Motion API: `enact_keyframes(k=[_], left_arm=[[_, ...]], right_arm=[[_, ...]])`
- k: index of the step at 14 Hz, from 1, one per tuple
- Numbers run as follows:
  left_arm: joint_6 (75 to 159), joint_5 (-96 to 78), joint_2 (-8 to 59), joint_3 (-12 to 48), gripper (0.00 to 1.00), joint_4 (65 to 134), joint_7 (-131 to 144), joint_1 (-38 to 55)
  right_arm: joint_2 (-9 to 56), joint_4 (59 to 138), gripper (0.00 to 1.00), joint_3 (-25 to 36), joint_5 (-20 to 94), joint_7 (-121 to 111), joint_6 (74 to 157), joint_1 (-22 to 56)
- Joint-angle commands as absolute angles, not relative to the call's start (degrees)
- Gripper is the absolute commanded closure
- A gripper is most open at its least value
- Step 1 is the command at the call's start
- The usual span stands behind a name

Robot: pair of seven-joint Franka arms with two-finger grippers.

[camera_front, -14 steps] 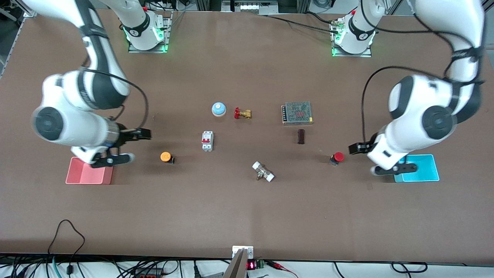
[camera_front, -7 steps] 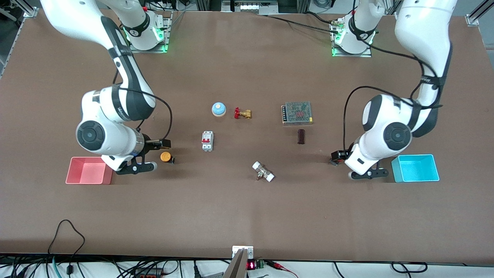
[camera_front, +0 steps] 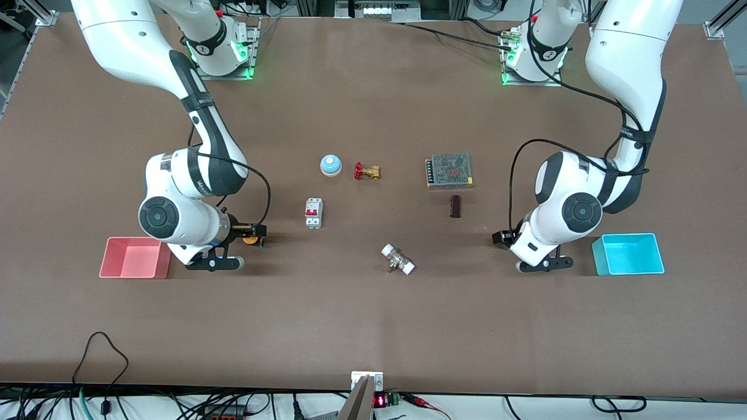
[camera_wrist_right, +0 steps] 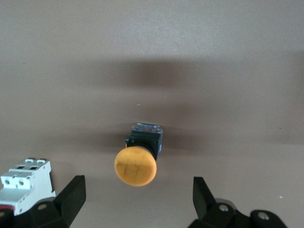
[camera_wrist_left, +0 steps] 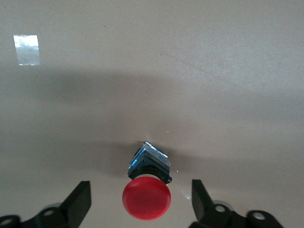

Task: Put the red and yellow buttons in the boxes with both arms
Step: 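Close the right gripper on the yellow button while the left gripper grasps the red, then carry the yellow button to the pink box while the left gripper carries red to cyan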

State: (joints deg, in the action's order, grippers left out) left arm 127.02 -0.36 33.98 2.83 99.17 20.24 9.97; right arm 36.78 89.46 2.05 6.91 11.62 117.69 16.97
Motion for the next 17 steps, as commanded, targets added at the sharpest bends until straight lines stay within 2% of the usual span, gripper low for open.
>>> enact_keyframes(k=[1, 5, 8, 12, 17], left_arm=[[127.4, -1.1, 33.6, 2.8, 0.28, 99.7, 21.3, 10.4], [126.9, -1.1, 33.6, 2.8, 0.53, 99.9, 21.4, 10.3], [126.8, -1.1, 33.6, 2.8, 0.65, 99.9, 21.4, 10.3], [123.3, -1.1, 32.5, 2.7, 0.69, 98.6, 20.8, 9.3], [120.4, -0.5, 29.9, 2.0, 0.69, 95.7, 18.9, 4.9]], right_arm=[[38.4, 88.8, 0.0, 2.3, 7.7, 13.2, 119.0, 17.9], [40.1, 88.8, 0.0, 2.4, 6.9, 14.7, 120.7, 18.8], [40.7, 88.8, 0.0, 2.7, 5.7, 14.7, 120.9, 18.7], [40.7, 88.8, 0.18, 2.8, 4.0, 14.7, 120.9, 18.7], [40.8, 88.9, 0.58, 2.8, 3.8, 14.2, 120.7, 18.5]])
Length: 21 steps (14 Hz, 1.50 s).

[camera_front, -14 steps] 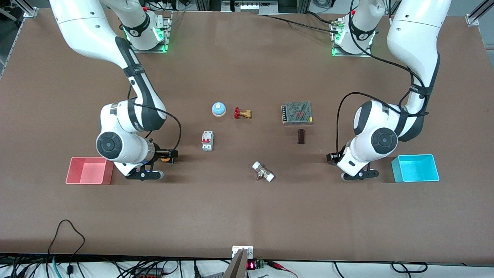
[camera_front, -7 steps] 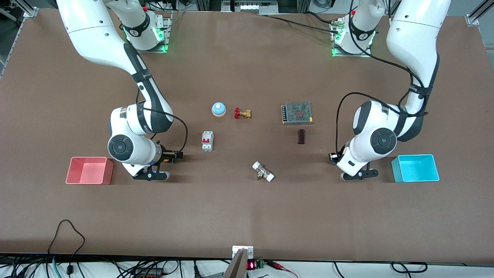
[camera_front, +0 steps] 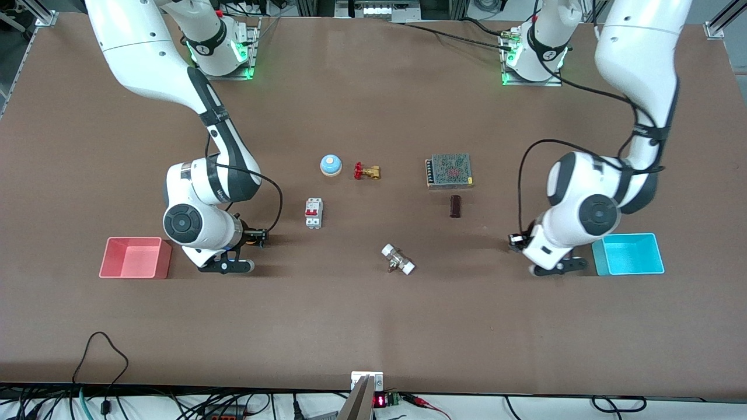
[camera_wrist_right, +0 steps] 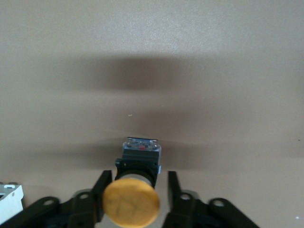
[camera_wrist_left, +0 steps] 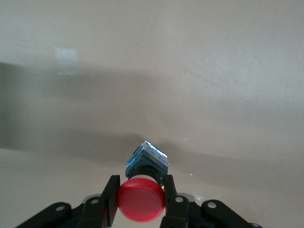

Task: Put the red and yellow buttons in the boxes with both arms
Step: 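Carry the yellow button to the pink box while the left gripper carries red to cyan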

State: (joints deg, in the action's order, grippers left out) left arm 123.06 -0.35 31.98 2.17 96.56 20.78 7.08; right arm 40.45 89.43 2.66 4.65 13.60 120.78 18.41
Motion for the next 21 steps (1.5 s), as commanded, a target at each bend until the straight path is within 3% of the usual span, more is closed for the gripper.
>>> enact_keyframes(k=[1, 7, 12, 21], left_arm=[[120.0, -0.4, 29.3, 2.0, 0.69, 94.8, 17.2, 3.5], [115.2, -0.3, 28.6, 1.7, 0.69, 91.1, 4.7, -3.9], [116.0, 7.1, 29.3, 1.5, 0.69, 91.1, 1.7, -9.0], [119.3, 7.4, 37.1, 1.6, 0.69, 87.3, -5.2, -12.9]], right_arm=[[40.8, 88.9, 0.65, 2.8, 3.8, 14.0, 120.7, 18.5], [38.5, 84.9, 0.71, 3.6, 3.6, 13.1, 118.0, 15.6], [35.6, 84.8, 0.71, 10.0, 3.3, 1.3, 114.5, 11.7], [36.2, 84.8, 0.7, 16.4, 3.3, -11.8, 114.5, 9.8]])
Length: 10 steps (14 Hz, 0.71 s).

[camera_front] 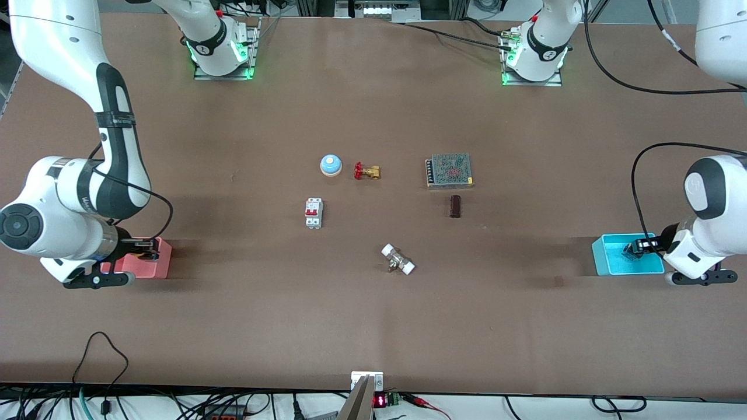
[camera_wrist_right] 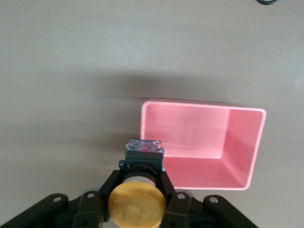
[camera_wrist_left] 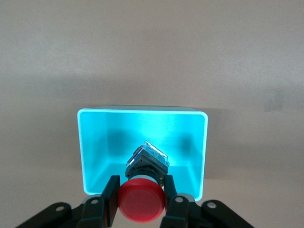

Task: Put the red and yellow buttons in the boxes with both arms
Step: 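Carry the yellow button to the pink box while the left gripper carries red to cyan, then lower the yellow button into the pink box while the left gripper lowers red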

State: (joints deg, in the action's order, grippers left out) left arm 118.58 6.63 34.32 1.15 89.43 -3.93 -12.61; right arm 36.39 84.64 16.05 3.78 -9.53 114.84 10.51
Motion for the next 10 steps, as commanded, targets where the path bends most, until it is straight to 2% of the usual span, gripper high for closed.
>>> enact_keyframes(k=[1, 4, 6, 8, 10], left_arm=[[120.3, 7.3, 38.1, 1.6, 0.69, 87.3, -5.2, -13.1], [121.1, 7.2, 39.9, 1.6, 0.68, 87.3, -5.2, -13.3], [121.1, 7.2, 40.0, 1.6, 0.6, 87.2, -5.2, -13.2], [121.1, 7.2, 39.9, 1.6, 0.45, 87.0, -5.2, -13.3], [121.1, 7.3, 39.6, 1.6, 0.2, 86.8, -5.1, -13.2]], right_arm=[[36.3, 84.8, 0.7, 16.4, 3.2, -12.5, 114.4, 9.0], [37.9, 84.8, 0.7, 16.5, 2.8, -13.4, 115.3, 8.1], [38.8, 84.8, 0.7, 16.4, 2.8, -13.5, 116.9, 7.9], [39.3, 84.8, 0.7, 16.4, 2.9, -13.9, 117.2, 7.4], [39.9, 84.8, 0.7, 16.4, 3.0, -13.8, 117.7, 7.4]])
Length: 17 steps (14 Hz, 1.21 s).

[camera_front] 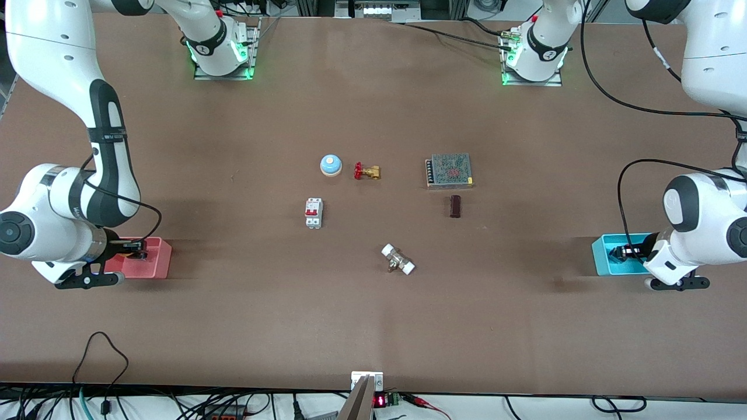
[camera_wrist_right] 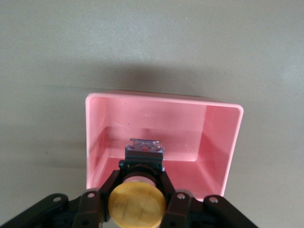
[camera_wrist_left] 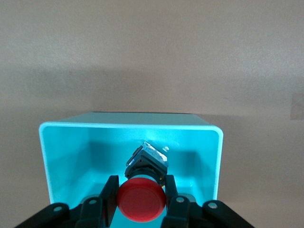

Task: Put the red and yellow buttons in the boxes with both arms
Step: 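Lower the yellow button into the pink box while the left gripper lowers red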

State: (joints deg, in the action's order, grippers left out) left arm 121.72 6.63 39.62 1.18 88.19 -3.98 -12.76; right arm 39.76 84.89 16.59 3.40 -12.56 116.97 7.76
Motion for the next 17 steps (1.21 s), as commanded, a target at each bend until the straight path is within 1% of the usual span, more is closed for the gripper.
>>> enact_keyframes(k=[1, 2, 3, 6, 11, 12, 13, 14, 15, 16, 17], left_arm=[[121.1, 7.2, 39.5, 1.6, 0.12, 86.7, -5.1, -13.0], [121.1, 7.4, 39.5, 1.8, 0.01, 85.7, -5.1, -12.7], [121.0, 7.3, 39.1, 2.2, 0.0, 85.5, -5.1, -12.7], [120.1, 7.2, 35.5, 4.3, 0.0, 86.0, -4.2, -12.5], [114.0, 7.2, 29.0, 8.6, 0.0, 87.4, 0.3, -12.5], [113.3, 7.2, 27.3, 9.3, 0.0, 88.2, 0.8, -12.5], [112.2, 7.2, 25.5, 9.5, 0.0, 88.7, 1.0, -12.5], [110.7, 7.2, 23.9, 10.1, 0.0, 88.8, 1.0, -12.6], [108.7, 7.2, 22.3, 10.5, 0.0, 88.8, 1.0, -12.7], [106.4, 7.2, 20.4, 10.6, 0.0, 88.8, 1.0, -12.7], [105.0, 7.2, 18.7, 10.7, 0.0, 88.8, 1.0, -12.7]], right_arm=[[40.3, 84.9, 0.7, 16.4, 3.0, -13.8, 118.2, 7.4], [40.3, 84.9, 0.7, 16.4, 2.9, -13.9, 118.6, 7.4], [40.8, 84.9, 0.7, 16.4, 2.9, -13.9, 118.7, 7.4], [41.3, 85.3, 0.69, 16.4, 2.9, -14.9, 122.8, 7.2], [42.5, 85.3, 0.68, 16.4, 3.3, -15.5, 124.7, 6.9], [42.5, 85.3, 0.66, 16.3, 3.3, -15.5, 124.7, 6.9], [42.6, 85.4, 0.6, 16.3, 3.5, -15.5, 124.8, 6.9], [42.8, 85.4, 0.42, 16.3, 3.8, -15.4, 124.8, 6.9], [42.8, 85.5, 0.2, 16.3, 3.8, -15.2, 124.8, 6.9], [42.7, 85.4, 0.0, 16.3, 3.8, -15.2, 124.6, 6.9], [42.5, 85.4, 0.0, 16.3, 3.9, -15.3, 124.3, 6.9]])
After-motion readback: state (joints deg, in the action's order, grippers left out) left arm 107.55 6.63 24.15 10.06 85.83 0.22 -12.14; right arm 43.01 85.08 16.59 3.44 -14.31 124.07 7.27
